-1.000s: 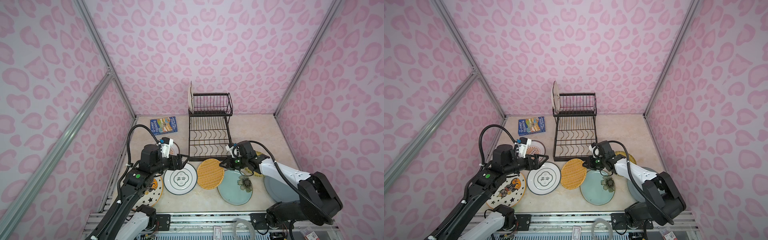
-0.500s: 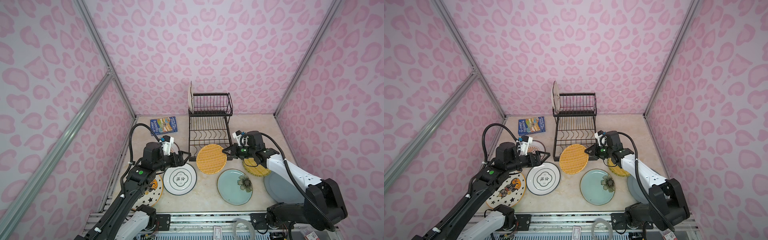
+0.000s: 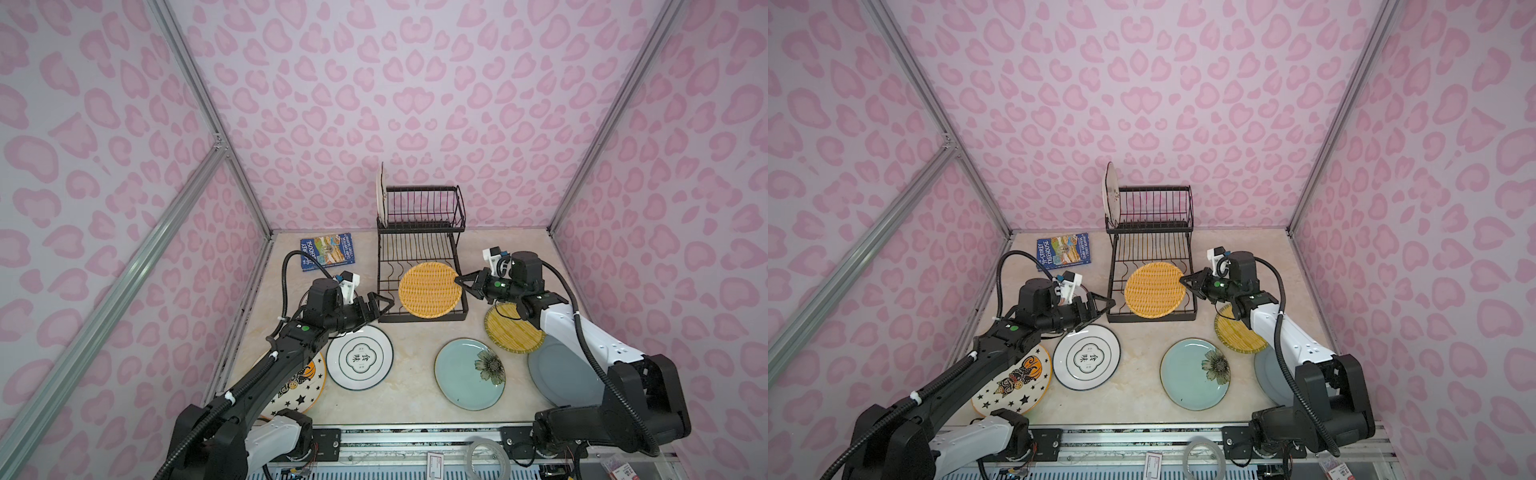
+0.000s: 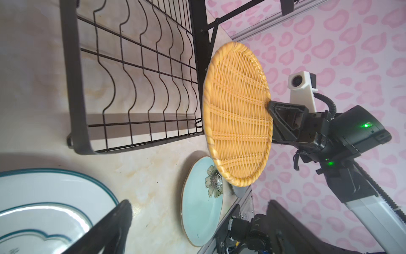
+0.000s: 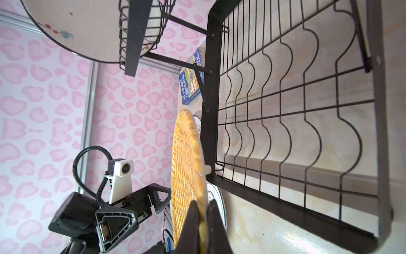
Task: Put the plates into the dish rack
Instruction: 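Tilt the rattan tray up with the right gripper while the left gripper grasps its rim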
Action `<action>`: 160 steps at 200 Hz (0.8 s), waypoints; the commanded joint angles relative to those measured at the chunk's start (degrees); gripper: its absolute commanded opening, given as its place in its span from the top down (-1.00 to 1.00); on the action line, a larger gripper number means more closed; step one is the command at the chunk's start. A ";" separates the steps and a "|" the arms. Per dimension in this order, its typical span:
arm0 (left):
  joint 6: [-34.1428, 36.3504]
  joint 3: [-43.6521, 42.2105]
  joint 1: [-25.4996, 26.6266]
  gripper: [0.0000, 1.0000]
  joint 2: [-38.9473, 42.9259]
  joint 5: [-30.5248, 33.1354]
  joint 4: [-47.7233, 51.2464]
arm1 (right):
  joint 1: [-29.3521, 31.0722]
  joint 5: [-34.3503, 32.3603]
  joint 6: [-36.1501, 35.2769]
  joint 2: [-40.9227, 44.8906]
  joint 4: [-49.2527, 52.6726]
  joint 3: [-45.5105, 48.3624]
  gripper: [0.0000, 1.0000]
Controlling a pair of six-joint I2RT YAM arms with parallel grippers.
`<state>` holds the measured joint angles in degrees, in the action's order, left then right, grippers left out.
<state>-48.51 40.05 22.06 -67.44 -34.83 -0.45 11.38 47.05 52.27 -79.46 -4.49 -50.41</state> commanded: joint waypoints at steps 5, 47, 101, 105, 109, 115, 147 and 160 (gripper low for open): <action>-6.55 1.83 2.92 -0.99 -5.10 -1.52 -9.46 | -0.68 2.24 4.72 0.07 -7.01 0.36 1.00; -12.02 4.47 7.07 -0.67 -11.85 -0.12 -16.61 | -1.09 2.56 5.73 1.04 -7.63 0.31 1.00; -19.29 4.84 7.53 -0.20 -13.71 3.93 -22.68 | -1.79 2.85 6.17 1.68 -8.04 0.88 1.00; -19.95 4.73 7.55 -0.14 -13.88 4.01 -23.57 | -1.80 2.87 6.15 1.68 -8.03 0.93 1.00; -20.52 4.62 7.63 -0.06 -14.02 4.10 -24.21 | -1.84 2.87 6.17 1.68 -8.07 0.93 1.00; -21.25 4.52 7.77 0.06 -14.20 4.27 -25.12 | -1.80 2.85 6.13 1.55 -8.04 0.93 1.00; -24.43 3.70 8.91 0.35 -14.48 5.85 -28.36 | -1.90 2.87 6.60 1.60 -8.87 1.28 1.00; -25.86 2.96 9.14 0.44 -14.39 6.55 -29.95 | -1.91 2.90 6.86 1.73 -9.30 1.50 1.00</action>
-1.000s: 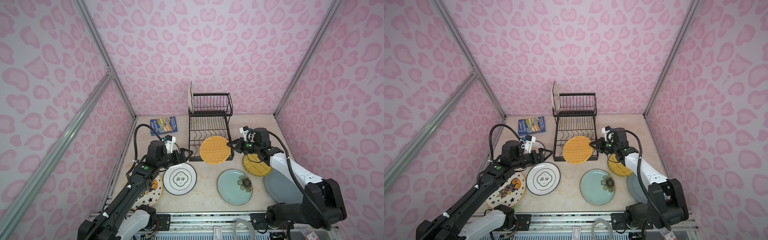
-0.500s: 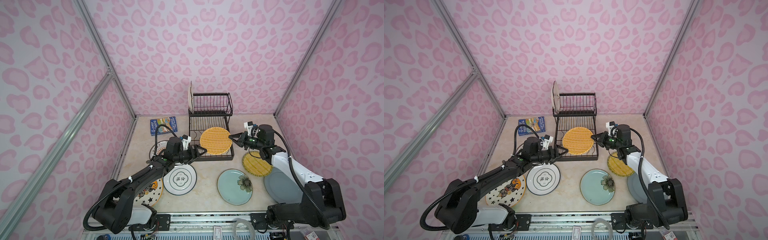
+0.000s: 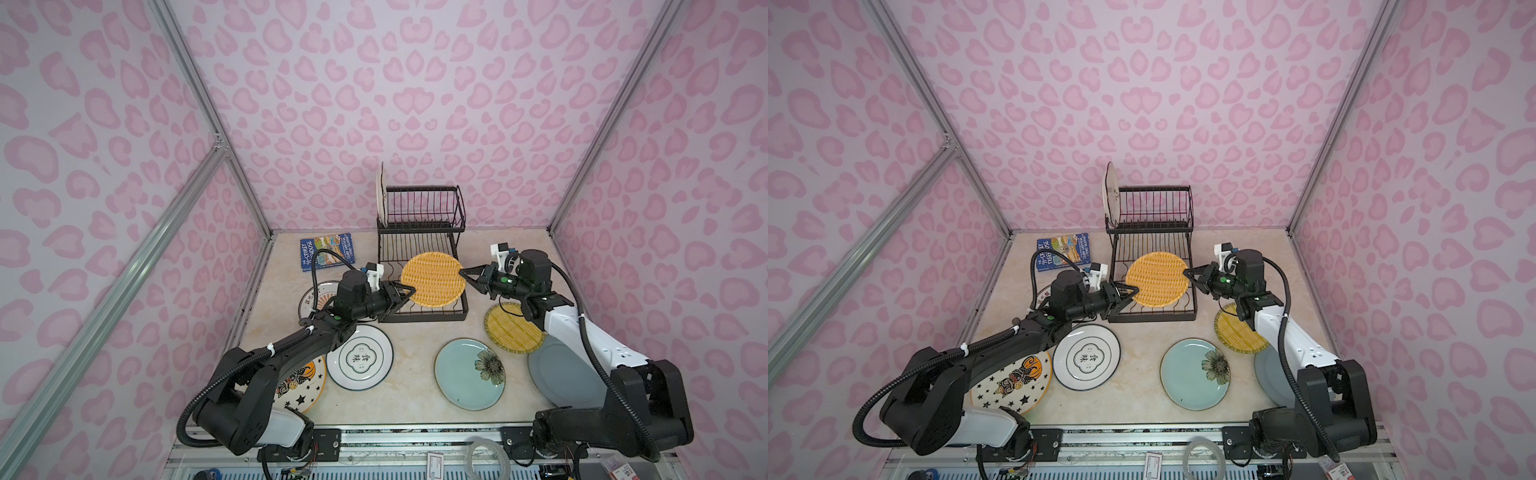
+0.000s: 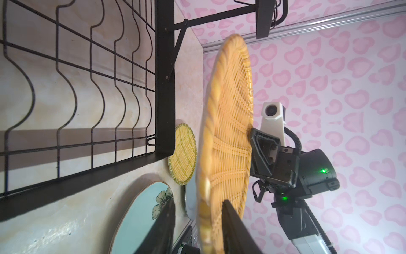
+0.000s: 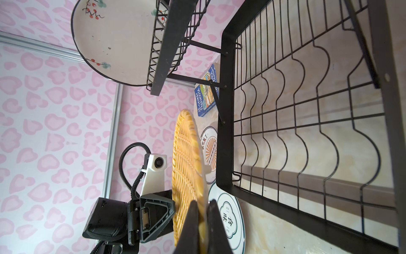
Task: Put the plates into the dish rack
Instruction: 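Tilt the rattan tray up with the right gripper while the left gripper grasps its rim, then lift the rattan tray with the left gripper while the right gripper releases and draws back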
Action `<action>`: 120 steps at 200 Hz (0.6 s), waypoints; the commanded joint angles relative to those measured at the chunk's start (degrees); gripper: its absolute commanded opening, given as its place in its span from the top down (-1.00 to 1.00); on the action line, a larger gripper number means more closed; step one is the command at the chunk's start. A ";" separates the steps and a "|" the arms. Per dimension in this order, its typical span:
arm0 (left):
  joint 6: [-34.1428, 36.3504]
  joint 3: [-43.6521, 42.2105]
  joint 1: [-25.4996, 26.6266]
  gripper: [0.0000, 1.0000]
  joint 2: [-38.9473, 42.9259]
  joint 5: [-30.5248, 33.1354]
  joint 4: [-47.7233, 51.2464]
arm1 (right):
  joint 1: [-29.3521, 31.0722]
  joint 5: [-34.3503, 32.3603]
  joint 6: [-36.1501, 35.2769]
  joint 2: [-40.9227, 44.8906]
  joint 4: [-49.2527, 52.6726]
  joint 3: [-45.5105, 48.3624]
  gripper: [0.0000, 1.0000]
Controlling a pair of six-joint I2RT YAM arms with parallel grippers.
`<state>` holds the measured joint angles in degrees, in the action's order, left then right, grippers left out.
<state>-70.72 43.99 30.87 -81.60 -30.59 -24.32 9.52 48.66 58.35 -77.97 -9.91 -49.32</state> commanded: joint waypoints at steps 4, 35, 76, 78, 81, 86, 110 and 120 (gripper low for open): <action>-4.19 -1.24 0.41 0.48 -0.22 2.59 -6.61 | -0.03 1.26 0.91 0.28 -4.03 0.57 1.00; -8.38 -3.02 1.03 0.90 0.02 4.02 -10.29 | -0.03 1.99 1.44 0.50 -5.12 1.20 1.00; -9.57 -3.86 3.16 0.94 3.64 8.06 -8.85 | -0.67 3.75 1.30 0.44 -5.50 0.94 0.56; -9.27 -3.81 3.21 0.94 4.11 8.32 -8.30 | -0.80 3.44 1.08 0.34 -5.15 0.84 0.44; -8.81 -3.74 3.30 0.94 4.65 8.73 -7.49 | -1.01 3.10 0.71 0.30 -4.36 0.71 0.27; -7.75 -3.65 3.55 0.94 5.72 9.48 -5.83 | -1.32 1.76 -0.12 0.22 -2.72 0.29 0.03; -1.99 -2.42 4.31 0.94 11.73 13.75 5.69 | -1.96 -7.18 -5.90 -0.27 7.95 -3.68 -0.55; 1.24 -1.05 4.75 0.94 14.58 16.41 12.50 | -1.96 -10.39 -5.90 0.46 7.60 -3.93 -0.74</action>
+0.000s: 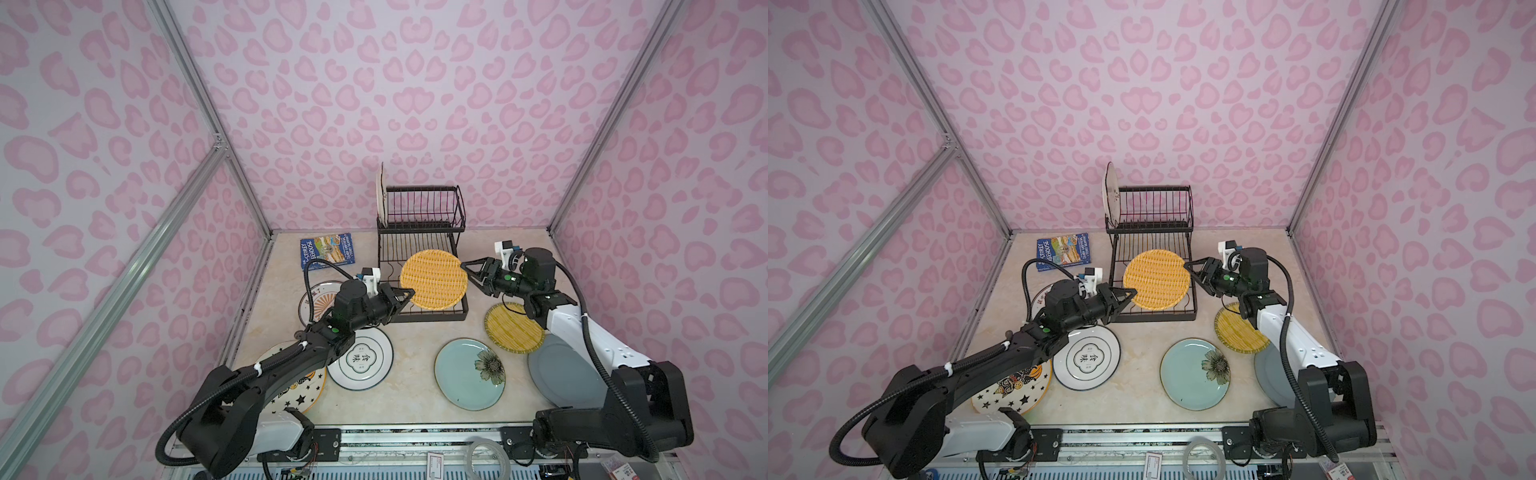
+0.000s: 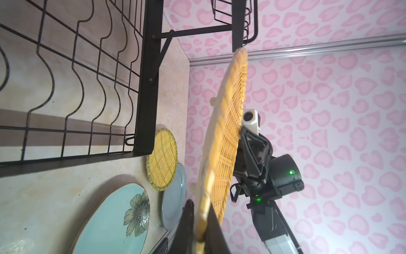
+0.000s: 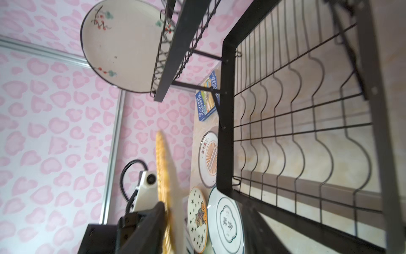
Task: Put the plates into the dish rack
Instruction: 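Lift the rattan tray with the left gripper while the right gripper releases and draws back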
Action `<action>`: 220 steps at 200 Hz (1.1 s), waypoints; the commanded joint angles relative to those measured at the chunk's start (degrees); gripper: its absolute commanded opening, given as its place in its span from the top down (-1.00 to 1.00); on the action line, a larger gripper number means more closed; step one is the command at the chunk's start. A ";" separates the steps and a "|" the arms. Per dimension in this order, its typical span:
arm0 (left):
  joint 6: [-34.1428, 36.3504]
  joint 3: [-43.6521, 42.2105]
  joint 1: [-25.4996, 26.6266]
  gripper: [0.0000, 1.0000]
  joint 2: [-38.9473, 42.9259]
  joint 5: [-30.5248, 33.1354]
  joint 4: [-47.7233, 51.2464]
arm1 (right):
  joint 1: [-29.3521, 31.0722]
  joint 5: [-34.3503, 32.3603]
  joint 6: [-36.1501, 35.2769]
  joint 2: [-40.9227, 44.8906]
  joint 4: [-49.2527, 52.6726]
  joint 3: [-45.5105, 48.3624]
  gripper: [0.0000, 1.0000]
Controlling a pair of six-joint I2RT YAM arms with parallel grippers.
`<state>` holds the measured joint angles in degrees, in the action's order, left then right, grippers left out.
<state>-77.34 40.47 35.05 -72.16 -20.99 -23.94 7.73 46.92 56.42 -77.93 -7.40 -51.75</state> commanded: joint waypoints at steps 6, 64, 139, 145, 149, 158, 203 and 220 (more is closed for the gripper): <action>9.79 3.73 1.05 0.94 6.85 8.79 16.95 | -0.06 -9.83 -4.20 0.85 4.87 -1.61 -0.84; 29.09 28.69 10.95 0.94 11.48 39.54 48.92 | 1.56 -16.80 -13.85 1.42 13.82 -3.57 -0.95; 51.09 71.14 17.83 0.94 -15.17 70.46 59.82 | 6.62 -18.43 -17.43 6.65 17.19 0.57 -0.95; 52.85 74.75 17.78 0.94 -17.96 72.14 60.54 | 7.03 -18.58 -17.59 7.26 17.37 0.64 -0.96; 53.93 77.23 17.77 0.94 -19.77 73.00 61.00 | 7.41 -18.83 -17.82 7.67 17.55 0.61 -0.96; 56.72 82.68 17.56 0.94 -23.75 73.71 61.74 | 8.42 -19.42 -18.63 8.65 18.00 0.78 -0.96; 64.99 98.47 13.92 0.94 -37.61 74.34 62.79 | 12.34 -21.49 -21.14 12.38 20.29 1.25 -0.96; 70.01 99.39 12.96 0.94 -40.18 75.82 59.54 | 13.39 -21.51 -21.13 13.14 20.53 2.01 -0.96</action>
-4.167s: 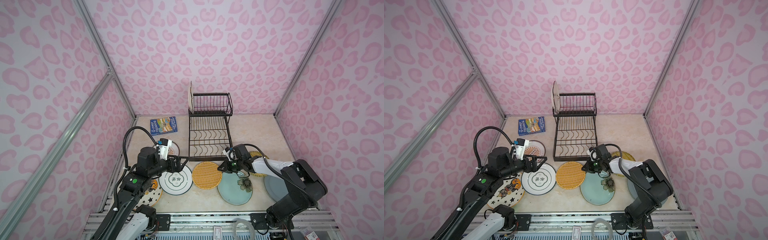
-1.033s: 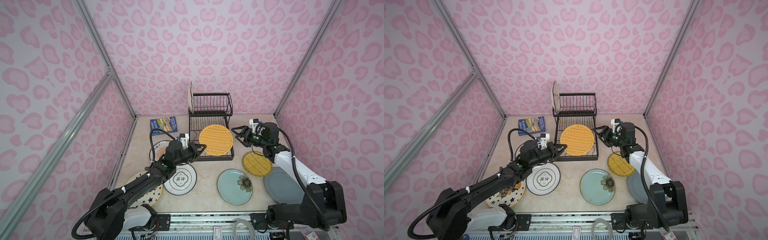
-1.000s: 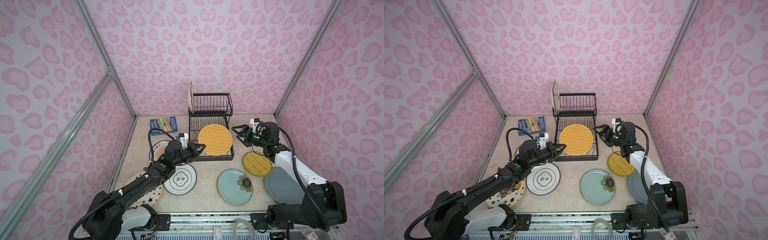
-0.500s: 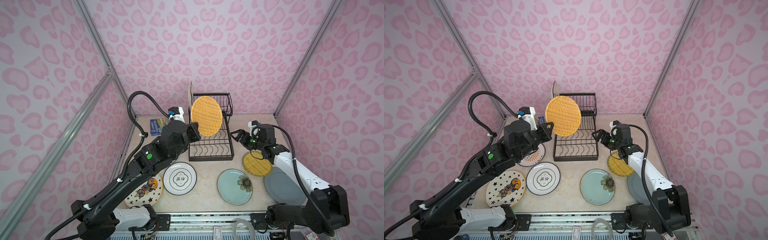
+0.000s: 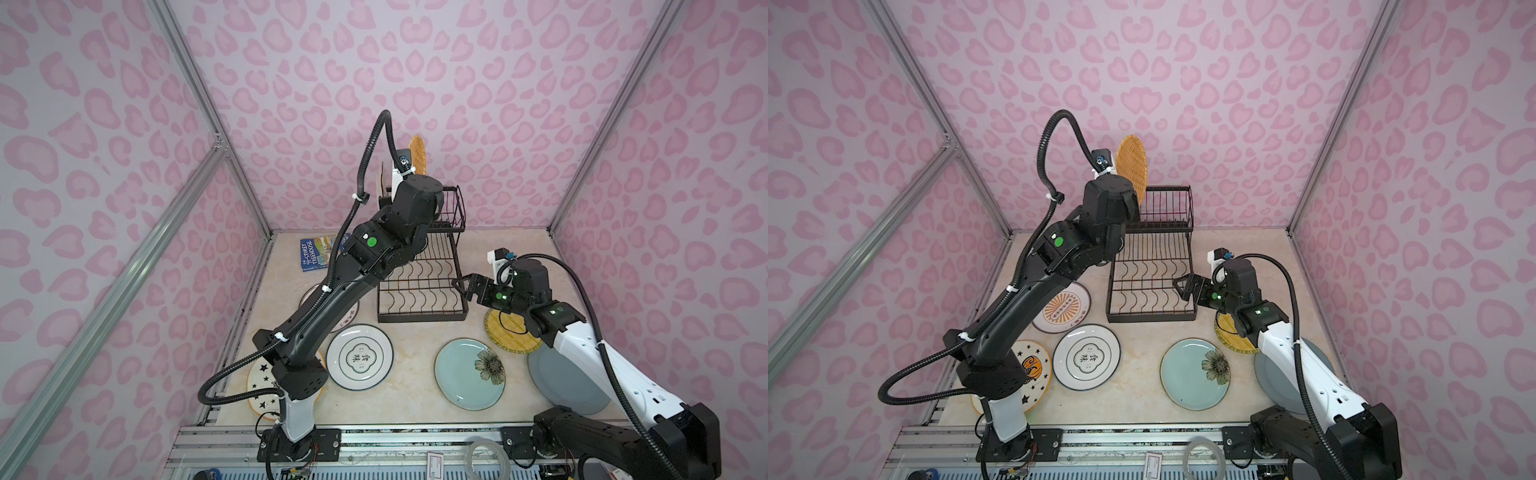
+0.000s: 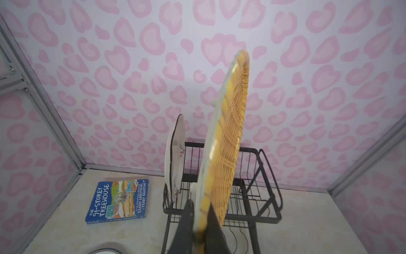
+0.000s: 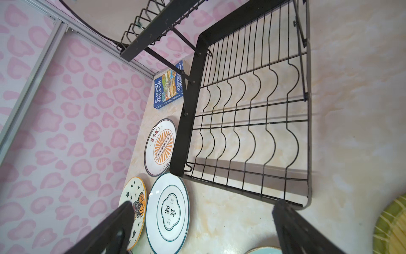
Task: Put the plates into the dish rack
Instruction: 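Lift the rattan tray with the left gripper while the right gripper releases and draws back, then carry the rattan tray with the left gripper over the rack's upper tier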
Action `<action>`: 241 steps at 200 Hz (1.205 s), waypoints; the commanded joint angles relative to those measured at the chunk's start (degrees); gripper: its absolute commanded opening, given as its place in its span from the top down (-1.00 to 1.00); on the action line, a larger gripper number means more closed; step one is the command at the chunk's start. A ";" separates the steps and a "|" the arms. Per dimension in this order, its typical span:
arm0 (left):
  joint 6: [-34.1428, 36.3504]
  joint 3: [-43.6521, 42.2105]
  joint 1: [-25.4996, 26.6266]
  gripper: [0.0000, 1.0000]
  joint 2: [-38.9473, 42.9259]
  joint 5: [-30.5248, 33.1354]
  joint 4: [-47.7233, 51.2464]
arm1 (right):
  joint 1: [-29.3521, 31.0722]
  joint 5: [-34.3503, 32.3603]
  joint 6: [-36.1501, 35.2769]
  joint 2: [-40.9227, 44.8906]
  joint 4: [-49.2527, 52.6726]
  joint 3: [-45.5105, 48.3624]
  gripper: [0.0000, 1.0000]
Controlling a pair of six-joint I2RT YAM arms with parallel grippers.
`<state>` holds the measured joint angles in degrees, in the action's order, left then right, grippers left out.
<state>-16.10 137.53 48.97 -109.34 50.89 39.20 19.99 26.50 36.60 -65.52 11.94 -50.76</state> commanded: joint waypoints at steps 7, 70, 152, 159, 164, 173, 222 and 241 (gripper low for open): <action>10.58 2.83 -1.28 0.94 -4.05 4.77 -4.81 | 1.42 -1.06 -1.31 0.96 1.22 1.33 -0.96; 19.23 3.61 -4.00 0.94 -10.79 9.45 -12.92 | 3.08 -1.45 -0.86 2.06 1.71 2.71 -0.96; 17.56 3.89 -7.27 0.94 -17.46 10.01 -13.80 | 5.72 -1.80 -1.05 2.32 1.58 3.09 -0.95; 17.43 3.97 -7.37 0.94 -17.82 9.87 -13.87 | 5.84 -1.80 -0.99 2.34 1.37 3.12 -0.95; 17.34 3.97 -7.60 0.94 -18.08 9.72 -13.89 | 5.90 -1.74 -0.96 2.32 1.25 3.22 -0.95; 16.94 3.97 -7.87 0.94 -18.43 9.22 -13.84 | 6.01 -1.61 -0.88 2.15 1.20 3.26 -0.95; 15.02 3.90 -8.34 0.94 -19.90 9.61 -13.29 | 6.17 -1.40 -0.81 1.71 0.98 3.50 -0.96; 14.30 4.02 -8.38 0.94 -20.38 10.21 -13.10 | 6.16 -1.22 -0.75 1.60 1.15 3.55 -0.96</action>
<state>0.23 140.40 40.82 -128.79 59.40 28.27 26.13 25.10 35.83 -63.66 13.45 -47.62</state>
